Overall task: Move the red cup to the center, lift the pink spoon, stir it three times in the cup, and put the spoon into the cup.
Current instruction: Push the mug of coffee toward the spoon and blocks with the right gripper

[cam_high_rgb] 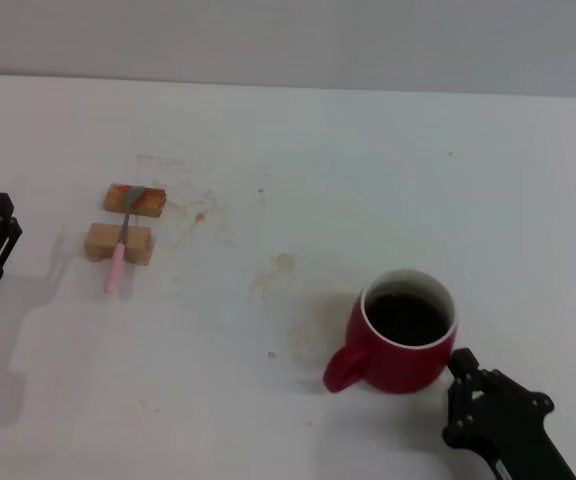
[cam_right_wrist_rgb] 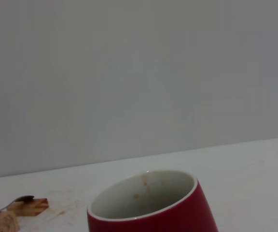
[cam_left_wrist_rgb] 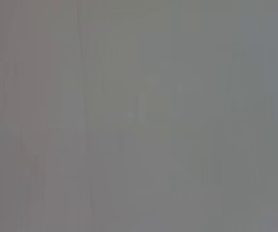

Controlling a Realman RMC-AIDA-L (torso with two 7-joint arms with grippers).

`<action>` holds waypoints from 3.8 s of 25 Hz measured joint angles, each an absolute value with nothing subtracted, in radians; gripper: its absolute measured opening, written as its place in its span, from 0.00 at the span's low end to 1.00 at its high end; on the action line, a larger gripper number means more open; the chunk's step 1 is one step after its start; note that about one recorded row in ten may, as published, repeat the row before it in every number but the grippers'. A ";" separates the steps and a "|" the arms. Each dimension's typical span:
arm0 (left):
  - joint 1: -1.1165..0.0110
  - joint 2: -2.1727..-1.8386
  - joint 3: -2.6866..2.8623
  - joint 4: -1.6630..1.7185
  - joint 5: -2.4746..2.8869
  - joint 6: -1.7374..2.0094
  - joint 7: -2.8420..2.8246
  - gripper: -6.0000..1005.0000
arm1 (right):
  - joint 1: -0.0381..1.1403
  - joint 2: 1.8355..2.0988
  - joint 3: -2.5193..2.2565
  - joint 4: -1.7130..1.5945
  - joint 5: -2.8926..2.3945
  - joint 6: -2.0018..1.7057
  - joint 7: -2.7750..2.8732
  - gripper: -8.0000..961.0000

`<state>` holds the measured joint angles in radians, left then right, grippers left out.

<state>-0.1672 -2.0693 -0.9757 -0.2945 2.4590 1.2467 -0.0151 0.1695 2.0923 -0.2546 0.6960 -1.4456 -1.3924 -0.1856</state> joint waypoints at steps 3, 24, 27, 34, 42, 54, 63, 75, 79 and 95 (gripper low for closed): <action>-0.165 -2.069 -0.976 -0.293 2.459 1.246 -0.015 0.85 | 0.201 2.092 -0.250 0.689 -1.446 -1.369 -0.185 0.01; -0.165 -2.069 -0.977 -0.285 2.459 1.247 -0.020 0.85 | 0.200 2.092 -0.243 0.679 -1.456 -1.351 -0.185 0.01; -0.167 -2.069 -0.978 -0.285 2.459 1.247 -0.020 0.85 | 0.189 2.092 -0.238 0.682 -1.478 -1.353 -0.185 0.01; -0.169 -2.069 -0.979 -0.285 2.459 1.248 -0.016 0.85 | 0.219 2.092 -0.236 0.686 -1.499 -1.344 -0.180 0.01; -0.164 -2.070 -0.976 -0.286 2.459 1.254 -0.021 0.85 | 0.256 2.092 -0.235 0.684 -1.502 -1.327 -0.182 0.01; -0.164 -2.071 -0.971 -0.289 2.459 1.254 -0.021 0.85 | 0.296 2.092 -0.208 0.661 -1.503 -1.285 -0.175 0.01; -0.162 -2.071 -0.969 -0.286 2.465 1.253 -0.022 0.84 | 0.348 2.092 -0.154 0.622 -1.509 -1.240 -0.174 0.01; -0.159 -2.071 -0.969 -0.285 2.464 1.249 -0.022 0.84 | 0.417 2.092 -0.115 0.605 -1.511 -1.177 -0.173 0.01; -0.159 -2.071 -0.969 -0.285 2.463 1.249 -0.022 0.84 | 0.419 2.092 -0.105 0.601 -1.511 -1.172 -0.173 0.01; -0.173 -2.071 -0.972 -0.285 2.459 1.247 -0.021 0.84 | 0.310 2.092 -0.105 0.644 -1.575 -1.177 -0.173 0.01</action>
<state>-0.1733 -2.0712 -0.9723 -0.2852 2.4588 1.2471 -0.0211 0.3103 2.0924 -0.1046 0.6440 -1.5751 -1.1769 -0.1734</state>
